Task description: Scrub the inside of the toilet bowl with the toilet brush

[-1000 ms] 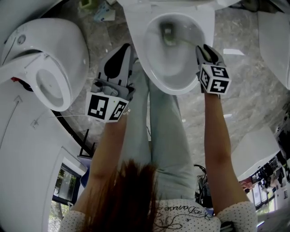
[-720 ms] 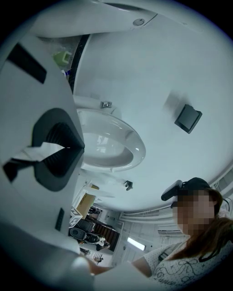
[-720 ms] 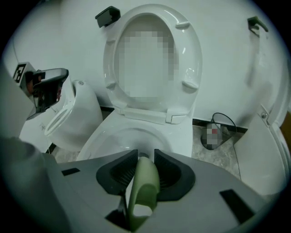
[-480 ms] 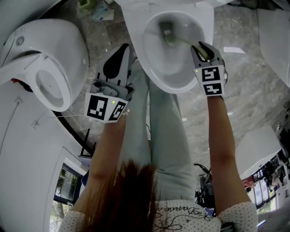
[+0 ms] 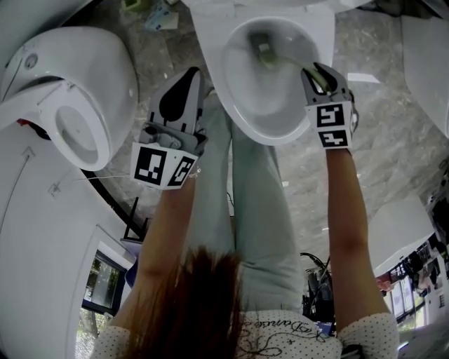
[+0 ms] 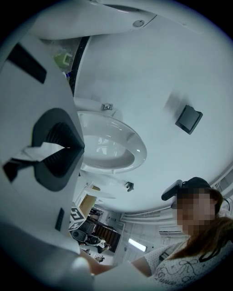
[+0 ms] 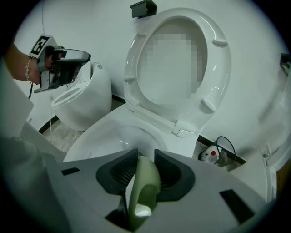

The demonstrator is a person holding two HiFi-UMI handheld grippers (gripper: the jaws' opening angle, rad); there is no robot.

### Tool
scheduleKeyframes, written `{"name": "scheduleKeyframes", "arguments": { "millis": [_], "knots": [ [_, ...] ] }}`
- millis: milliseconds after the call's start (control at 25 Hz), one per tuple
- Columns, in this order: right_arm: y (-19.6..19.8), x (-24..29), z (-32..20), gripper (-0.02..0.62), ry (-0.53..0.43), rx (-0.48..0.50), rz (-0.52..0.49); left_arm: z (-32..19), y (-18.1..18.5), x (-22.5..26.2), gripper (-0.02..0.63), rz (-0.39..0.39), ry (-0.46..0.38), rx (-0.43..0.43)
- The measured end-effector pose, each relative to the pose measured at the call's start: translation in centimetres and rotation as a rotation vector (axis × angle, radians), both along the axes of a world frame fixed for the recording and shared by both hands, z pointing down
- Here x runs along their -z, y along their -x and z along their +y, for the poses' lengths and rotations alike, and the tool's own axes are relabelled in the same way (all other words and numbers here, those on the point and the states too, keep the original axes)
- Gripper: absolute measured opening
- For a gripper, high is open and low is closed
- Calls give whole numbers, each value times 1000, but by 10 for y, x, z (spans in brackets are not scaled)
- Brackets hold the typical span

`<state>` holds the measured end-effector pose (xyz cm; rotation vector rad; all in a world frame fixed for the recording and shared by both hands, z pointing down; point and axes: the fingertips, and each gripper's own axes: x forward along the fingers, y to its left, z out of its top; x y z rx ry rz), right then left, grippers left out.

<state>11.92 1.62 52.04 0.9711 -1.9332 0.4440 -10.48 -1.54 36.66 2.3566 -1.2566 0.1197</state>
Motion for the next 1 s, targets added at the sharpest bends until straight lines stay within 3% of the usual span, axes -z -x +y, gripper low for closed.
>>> {"name": "scheduleKeyframes", "arguments": {
  "millis": [360, 1000],
  "knots": [
    [-3, 1, -10, 124, 2, 23, 12, -4, 2, -1, 3, 0, 5, 7],
    [-20, 5, -28, 124, -2, -42, 4, -13, 6, 2, 3, -11, 1, 2]
  ]
}}
